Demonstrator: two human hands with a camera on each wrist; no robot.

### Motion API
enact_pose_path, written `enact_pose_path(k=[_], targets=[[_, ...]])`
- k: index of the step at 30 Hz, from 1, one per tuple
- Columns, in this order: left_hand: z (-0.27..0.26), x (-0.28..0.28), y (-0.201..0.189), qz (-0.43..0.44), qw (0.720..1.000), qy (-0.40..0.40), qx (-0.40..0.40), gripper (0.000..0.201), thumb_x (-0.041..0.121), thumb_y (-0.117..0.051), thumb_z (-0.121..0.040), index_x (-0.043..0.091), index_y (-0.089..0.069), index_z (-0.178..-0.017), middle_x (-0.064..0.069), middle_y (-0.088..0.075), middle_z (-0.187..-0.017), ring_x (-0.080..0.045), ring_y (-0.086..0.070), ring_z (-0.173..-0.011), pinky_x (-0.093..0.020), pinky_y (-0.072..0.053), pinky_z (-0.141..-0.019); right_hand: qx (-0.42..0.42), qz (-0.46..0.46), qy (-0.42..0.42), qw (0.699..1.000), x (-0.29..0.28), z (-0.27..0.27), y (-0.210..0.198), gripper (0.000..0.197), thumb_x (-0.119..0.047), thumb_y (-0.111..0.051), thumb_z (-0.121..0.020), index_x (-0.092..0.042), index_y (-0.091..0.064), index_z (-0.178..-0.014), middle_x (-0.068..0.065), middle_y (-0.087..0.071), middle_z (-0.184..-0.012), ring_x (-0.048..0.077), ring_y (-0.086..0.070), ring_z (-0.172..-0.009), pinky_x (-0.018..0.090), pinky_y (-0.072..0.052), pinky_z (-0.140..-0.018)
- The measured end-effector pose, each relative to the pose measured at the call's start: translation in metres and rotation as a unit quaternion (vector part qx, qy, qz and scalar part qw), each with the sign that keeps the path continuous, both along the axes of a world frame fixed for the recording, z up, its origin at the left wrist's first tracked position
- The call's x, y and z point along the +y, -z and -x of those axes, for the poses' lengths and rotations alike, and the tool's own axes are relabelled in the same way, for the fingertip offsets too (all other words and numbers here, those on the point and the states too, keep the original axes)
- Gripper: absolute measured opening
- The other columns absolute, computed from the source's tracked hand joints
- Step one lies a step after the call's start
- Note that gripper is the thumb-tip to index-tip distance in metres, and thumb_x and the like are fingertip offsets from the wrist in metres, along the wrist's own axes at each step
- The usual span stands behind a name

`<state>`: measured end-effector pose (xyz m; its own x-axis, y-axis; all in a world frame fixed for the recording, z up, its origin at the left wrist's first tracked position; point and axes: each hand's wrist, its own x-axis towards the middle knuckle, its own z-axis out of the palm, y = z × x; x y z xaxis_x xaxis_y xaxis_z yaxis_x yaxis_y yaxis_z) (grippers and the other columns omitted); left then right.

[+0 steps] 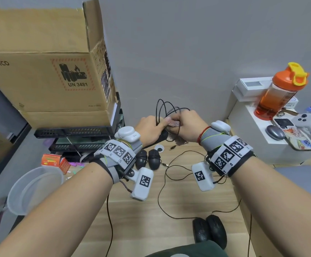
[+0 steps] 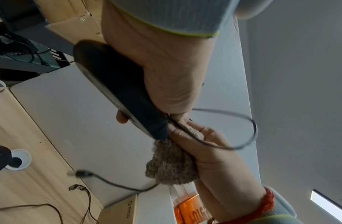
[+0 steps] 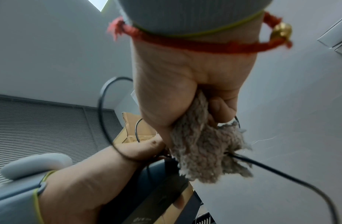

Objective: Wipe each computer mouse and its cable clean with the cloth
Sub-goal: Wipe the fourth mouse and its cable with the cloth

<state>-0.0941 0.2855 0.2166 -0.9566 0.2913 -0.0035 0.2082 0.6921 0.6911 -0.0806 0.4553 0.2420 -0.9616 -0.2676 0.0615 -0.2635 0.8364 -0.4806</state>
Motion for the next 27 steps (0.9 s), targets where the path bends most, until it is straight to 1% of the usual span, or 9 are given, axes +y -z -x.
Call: enact_pose_path(k=[2, 5, 8, 12, 15, 19, 21, 24, 27], targets=[[0.004, 0.002, 0.002, 0.000, 0.999, -0.039, 0.003, 0.053, 0.050, -0.037, -0.106, 0.012, -0.055, -0.073, -0.011, -0.062, -0.078, -0.033, -0.057, -0.078, -0.040, -0.042, -0.071, 0.028, -0.011, 0.016, 0.999, -0.002, 0.000, 0.002, 0.029, -0.040, -0.063, -0.089, -0.020, -0.056, -0.068, 0.004, -0.069, -0.061, 0.025, -0.067, -0.069, 0.037, -0.056, -0.071], [0.013, 0.002, 0.008, 0.004, 0.997, -0.073, -0.015, 0.046, 0.039, -0.037, -0.105, 0.010, -0.049, -0.071, -0.010, -0.053, -0.073, -0.035, -0.051, -0.074, -0.036, -0.031, -0.062, 0.066, -0.016, 0.027, 0.997, -0.004, -0.002, 0.005, 0.027, -0.042, -0.062, -0.087, -0.019, -0.056, -0.075, -0.001, -0.067, -0.055, 0.023, -0.066, -0.070, 0.037, -0.054, -0.072], [0.017, -0.002, 0.010, 0.004, 0.995, -0.099, -0.029, 0.043, 0.031, -0.036, -0.106, 0.008, -0.049, -0.073, -0.010, -0.051, -0.070, -0.034, -0.049, -0.073, -0.036, -0.028, -0.056, 0.085, -0.040, 0.033, 0.995, -0.005, -0.006, 0.006, 0.019, -0.040, -0.062, -0.086, -0.025, -0.054, -0.077, -0.001, -0.066, -0.061, 0.028, -0.065, -0.075, 0.037, -0.054, -0.069], [0.021, -0.013, 0.010, -0.024, 0.985, -0.169, -0.035, 0.047, 0.033, -0.036, -0.108, -0.001, -0.061, -0.088, -0.023, -0.062, -0.091, -0.035, -0.053, -0.079, -0.034, -0.037, -0.071, 0.050, -0.080, 0.046, 0.994, 0.003, -0.008, 0.013, 0.026, -0.041, -0.059, -0.089, -0.025, -0.050, -0.070, -0.005, -0.060, -0.058, 0.026, -0.057, -0.071, 0.032, -0.048, -0.064], [0.029, -0.028, 0.008, -0.049, 0.972, -0.227, -0.037, 0.047, 0.032, -0.038, -0.108, -0.005, -0.063, -0.095, -0.030, -0.065, -0.103, -0.042, -0.059, -0.093, -0.039, -0.041, -0.077, 0.017, -0.100, 0.071, 0.992, 0.023, -0.005, 0.028, 0.026, -0.037, -0.059, -0.087, -0.023, -0.049, -0.068, -0.001, -0.063, -0.065, 0.031, -0.063, -0.078, 0.033, -0.048, -0.064], [0.034, -0.047, -0.003, -0.060, 0.964, -0.255, -0.038, 0.037, 0.024, -0.038, -0.108, -0.005, -0.061, -0.104, -0.029, -0.065, -0.113, -0.043, -0.059, -0.106, -0.041, -0.043, -0.091, -0.030, -0.122, 0.114, 0.986, 0.054, -0.007, 0.048, 0.029, -0.033, -0.060, -0.088, -0.024, -0.045, -0.065, 0.008, -0.059, -0.076, 0.038, -0.063, -0.087, 0.032, -0.040, -0.065], [0.033, -0.046, -0.001, -0.056, 0.963, -0.260, -0.033, 0.038, 0.025, -0.037, -0.108, -0.005, -0.062, -0.104, -0.026, -0.065, -0.109, -0.042, -0.059, -0.104, -0.041, -0.042, -0.091, -0.045, -0.128, 0.121, 0.983, 0.059, -0.007, 0.054, 0.021, -0.033, -0.058, -0.090, -0.025, -0.049, -0.073, 0.007, -0.061, -0.080, 0.037, -0.063, -0.090, 0.031, -0.040, -0.066], [0.034, -0.042, 0.002, -0.057, 0.962, -0.266, -0.040, 0.048, 0.034, -0.036, -0.106, -0.003, -0.066, -0.108, -0.024, -0.066, -0.112, -0.042, -0.059, -0.101, -0.043, -0.045, -0.089, -0.061, -0.134, 0.124, 0.981, 0.056, -0.007, 0.060, 0.011, -0.030, -0.055, -0.094, -0.025, -0.053, -0.084, 0.012, -0.069, -0.097, 0.035, -0.062, -0.097, 0.030, -0.038, -0.069], [0.034, -0.041, 0.001, -0.048, 0.964, -0.256, -0.048, 0.049, 0.035, -0.035, -0.107, -0.001, -0.068, -0.113, -0.025, -0.066, -0.119, -0.039, -0.057, -0.097, -0.039, -0.042, -0.085, -0.083, -0.128, 0.116, 0.981, 0.056, -0.008, 0.066, 0.015, -0.036, -0.052, -0.097, -0.022, -0.056, -0.091, 0.011, -0.069, -0.098, 0.035, -0.062, -0.098, 0.033, -0.040, -0.072]])
